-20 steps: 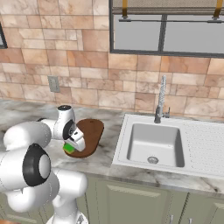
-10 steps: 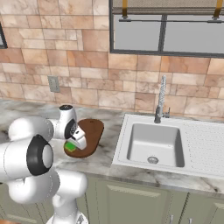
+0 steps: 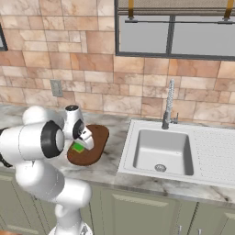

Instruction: Pick up the sponge from the counter and clean the cutting board by briefly scrubbing or pressing down on the cutting board. Once finished, release the sponge.

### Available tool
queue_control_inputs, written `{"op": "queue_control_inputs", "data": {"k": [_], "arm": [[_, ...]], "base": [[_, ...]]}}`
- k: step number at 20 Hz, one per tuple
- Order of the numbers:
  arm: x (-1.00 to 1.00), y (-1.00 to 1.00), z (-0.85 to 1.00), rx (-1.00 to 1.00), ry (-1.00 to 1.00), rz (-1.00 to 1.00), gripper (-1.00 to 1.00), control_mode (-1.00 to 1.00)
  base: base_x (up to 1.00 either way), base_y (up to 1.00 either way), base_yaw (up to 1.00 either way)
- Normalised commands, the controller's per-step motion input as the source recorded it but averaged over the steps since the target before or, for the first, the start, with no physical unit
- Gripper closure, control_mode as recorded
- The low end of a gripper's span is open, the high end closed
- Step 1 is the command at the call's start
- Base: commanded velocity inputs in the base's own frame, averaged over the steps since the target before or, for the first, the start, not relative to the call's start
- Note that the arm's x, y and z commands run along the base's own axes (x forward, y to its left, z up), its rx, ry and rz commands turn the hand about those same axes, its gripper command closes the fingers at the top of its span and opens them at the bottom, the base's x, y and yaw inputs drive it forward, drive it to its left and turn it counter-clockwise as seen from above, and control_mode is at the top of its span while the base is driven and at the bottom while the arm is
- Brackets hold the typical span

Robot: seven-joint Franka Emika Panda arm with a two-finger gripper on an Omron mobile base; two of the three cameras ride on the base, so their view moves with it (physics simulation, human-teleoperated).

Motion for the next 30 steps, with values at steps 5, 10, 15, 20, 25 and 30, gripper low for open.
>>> {"op": "queue_control_inputs", "data": {"k": [5, 10, 15, 20, 25, 30], "arm": [[0.6, 0.0, 0.0, -0.04, 0.0, 0.0, 1.0, -1.0], [0.58, 0.0, 0.0, -0.01, 0.0, -0.01, 1.0, -1.0], [0.39, 0.0, -0.04, 0.0, 0.0, -0.04, 1.0, -1.0], [0.14, 0.0, -0.13, 0.0, 0.0, -0.07, 1.0, -1.0], [0.3, -0.07, -0.03, 0.0, 0.0, -0.05, 1.0, -1.0], [0.13, -0.39, -0.04, -0.01, 0.0, -0.04, 1.0, -1.0]], "base": [[0.0, 0.0, 0.0], [0.0, 0.0, 0.0], [0.0, 0.0, 0.0], [0.0, 0.0, 0.0], [0.0, 0.0, 0.0], [0.0, 0.0, 0.0]]}}
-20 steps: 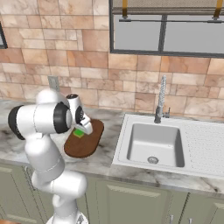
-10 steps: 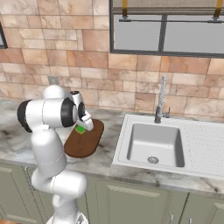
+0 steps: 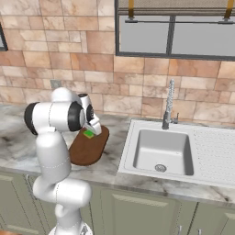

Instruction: Pick up the sponge from the counter and clean the cutting board by briefly scrubbing or pressing down on the cutting board. Once finished, release the sponge.

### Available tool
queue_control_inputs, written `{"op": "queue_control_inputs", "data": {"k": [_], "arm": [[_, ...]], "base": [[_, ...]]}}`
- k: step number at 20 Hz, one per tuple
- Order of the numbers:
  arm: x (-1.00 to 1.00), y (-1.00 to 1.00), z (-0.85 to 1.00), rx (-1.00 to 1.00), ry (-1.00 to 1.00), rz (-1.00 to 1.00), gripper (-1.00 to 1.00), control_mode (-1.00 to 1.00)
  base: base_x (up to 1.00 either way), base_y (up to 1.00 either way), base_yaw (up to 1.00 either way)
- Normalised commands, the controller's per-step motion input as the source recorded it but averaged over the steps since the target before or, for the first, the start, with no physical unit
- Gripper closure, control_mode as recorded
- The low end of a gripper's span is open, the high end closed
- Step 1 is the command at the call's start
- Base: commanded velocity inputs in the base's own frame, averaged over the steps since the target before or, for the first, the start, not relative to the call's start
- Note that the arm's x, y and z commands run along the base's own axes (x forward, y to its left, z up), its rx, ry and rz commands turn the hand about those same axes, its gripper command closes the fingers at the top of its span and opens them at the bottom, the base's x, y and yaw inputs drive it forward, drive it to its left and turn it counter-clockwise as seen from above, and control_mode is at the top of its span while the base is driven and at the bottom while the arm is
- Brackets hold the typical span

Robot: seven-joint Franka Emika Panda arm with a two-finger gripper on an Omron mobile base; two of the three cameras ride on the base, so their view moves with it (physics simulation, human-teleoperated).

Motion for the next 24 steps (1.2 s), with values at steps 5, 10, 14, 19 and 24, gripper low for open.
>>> {"op": "queue_control_inputs", "data": {"k": [5, 10, 14, 19, 24], "arm": [[0.02, -0.48, -0.1, 0.0, 0.0, -0.04, 1.0, -1.0], [-0.01, -0.39, -0.15, 0.0, 0.0, -0.04, 1.0, -1.0], [-0.29, -0.01, -0.22, 0.0, 0.0, -0.04, 1.0, -1.0], [-0.59, 0.0, -0.18, 0.0, 0.0, -0.05, 1.0, -1.0], [-0.74, 0.0, -0.19, 0.0, 0.0, -0.05, 1.0, -1.0]], "base": [[0.0, 0.0, 0.0], [0.0, 0.0, 0.0], [0.0, 0.0, 0.0], [0.0, 0.0, 0.0], [0.0, 0.0, 0.0]]}}
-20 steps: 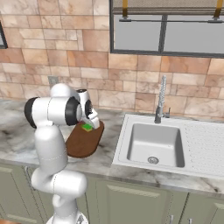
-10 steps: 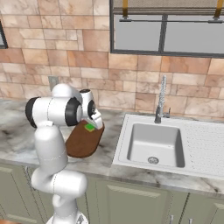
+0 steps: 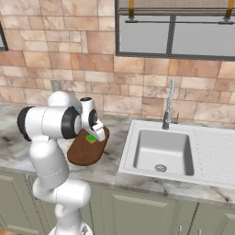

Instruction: Pick up the sponge from the counter and clean the cutting board by briefly scrubbing or pressing down on the cutting board. Once finished, release the sponge.

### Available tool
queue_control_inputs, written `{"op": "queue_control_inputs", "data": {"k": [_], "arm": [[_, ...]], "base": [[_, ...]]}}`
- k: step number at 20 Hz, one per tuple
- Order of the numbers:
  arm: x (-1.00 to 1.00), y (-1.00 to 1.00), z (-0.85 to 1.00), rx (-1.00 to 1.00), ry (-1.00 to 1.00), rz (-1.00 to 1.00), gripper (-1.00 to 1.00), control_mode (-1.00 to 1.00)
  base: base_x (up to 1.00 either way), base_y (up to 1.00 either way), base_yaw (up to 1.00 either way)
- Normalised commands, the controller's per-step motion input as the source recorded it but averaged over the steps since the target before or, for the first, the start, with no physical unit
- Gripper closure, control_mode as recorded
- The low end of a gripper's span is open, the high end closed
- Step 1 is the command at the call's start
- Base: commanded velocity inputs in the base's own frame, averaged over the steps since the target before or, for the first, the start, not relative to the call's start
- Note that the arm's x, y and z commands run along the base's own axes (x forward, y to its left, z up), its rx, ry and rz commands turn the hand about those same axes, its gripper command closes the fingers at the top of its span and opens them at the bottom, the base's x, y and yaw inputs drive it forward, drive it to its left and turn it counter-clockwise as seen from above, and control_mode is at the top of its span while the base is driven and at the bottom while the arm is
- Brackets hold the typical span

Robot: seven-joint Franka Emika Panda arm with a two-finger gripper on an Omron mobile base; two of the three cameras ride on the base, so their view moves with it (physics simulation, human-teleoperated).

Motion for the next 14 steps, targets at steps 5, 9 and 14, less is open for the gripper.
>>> {"op": "queue_control_inputs", "data": {"k": [5, 9, 14], "arm": [[-0.91, -0.01, -0.24, 0.0, 0.0, -0.06, 1.0, -1.0], [-0.98, 0.0, -0.25, 0.0, 0.0, -0.06, 1.0, -1.0], [-0.93, 0.0, -0.24, 0.0, 0.0, -0.06, 1.0, -1.0]], "base": [[0.0, 0.0, 0.0], [0.0, 0.0, 0.0], [0.0, 0.0, 0.0]]}}
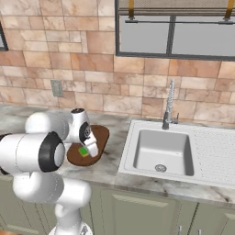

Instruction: Pick up the sponge from the counter and clean the cutting board by briefly scrubbing or pressing down on the cutting board. Once finished, release the sponge.

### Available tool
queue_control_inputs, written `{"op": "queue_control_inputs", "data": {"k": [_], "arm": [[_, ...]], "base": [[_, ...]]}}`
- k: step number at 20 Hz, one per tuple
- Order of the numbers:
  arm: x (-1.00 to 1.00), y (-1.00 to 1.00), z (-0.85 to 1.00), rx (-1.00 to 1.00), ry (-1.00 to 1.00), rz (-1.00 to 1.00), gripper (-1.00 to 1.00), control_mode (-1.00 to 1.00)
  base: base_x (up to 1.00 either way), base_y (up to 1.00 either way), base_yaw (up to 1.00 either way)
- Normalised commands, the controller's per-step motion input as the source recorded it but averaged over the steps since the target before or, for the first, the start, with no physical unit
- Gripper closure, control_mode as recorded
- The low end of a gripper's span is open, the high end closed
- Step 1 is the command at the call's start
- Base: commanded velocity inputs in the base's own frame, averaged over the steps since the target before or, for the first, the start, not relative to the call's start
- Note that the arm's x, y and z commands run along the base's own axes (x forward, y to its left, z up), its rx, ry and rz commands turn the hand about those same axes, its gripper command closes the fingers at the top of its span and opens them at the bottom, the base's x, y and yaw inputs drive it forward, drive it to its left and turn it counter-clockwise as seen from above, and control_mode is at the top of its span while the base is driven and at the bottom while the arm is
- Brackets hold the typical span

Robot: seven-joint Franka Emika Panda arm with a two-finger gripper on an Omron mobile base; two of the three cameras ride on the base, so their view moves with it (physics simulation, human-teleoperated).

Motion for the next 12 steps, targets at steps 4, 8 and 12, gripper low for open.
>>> {"op": "queue_control_inputs", "data": {"k": [4, 8, 12], "arm": [[-0.79, 0.0, -0.19, 0.0, 0.03, -0.05, 1.0, -1.0], [-0.59, 0.0, -0.12, 0.0, 0.04, -0.07, 1.0, -1.0], [-0.22, 0.03, -0.02, 0.0, 0.02, -0.05, 1.0, -1.0]], "base": [[0.0, 0.0, 0.0], [0.0, 0.0, 0.0], [0.0, 0.0, 0.0]]}}
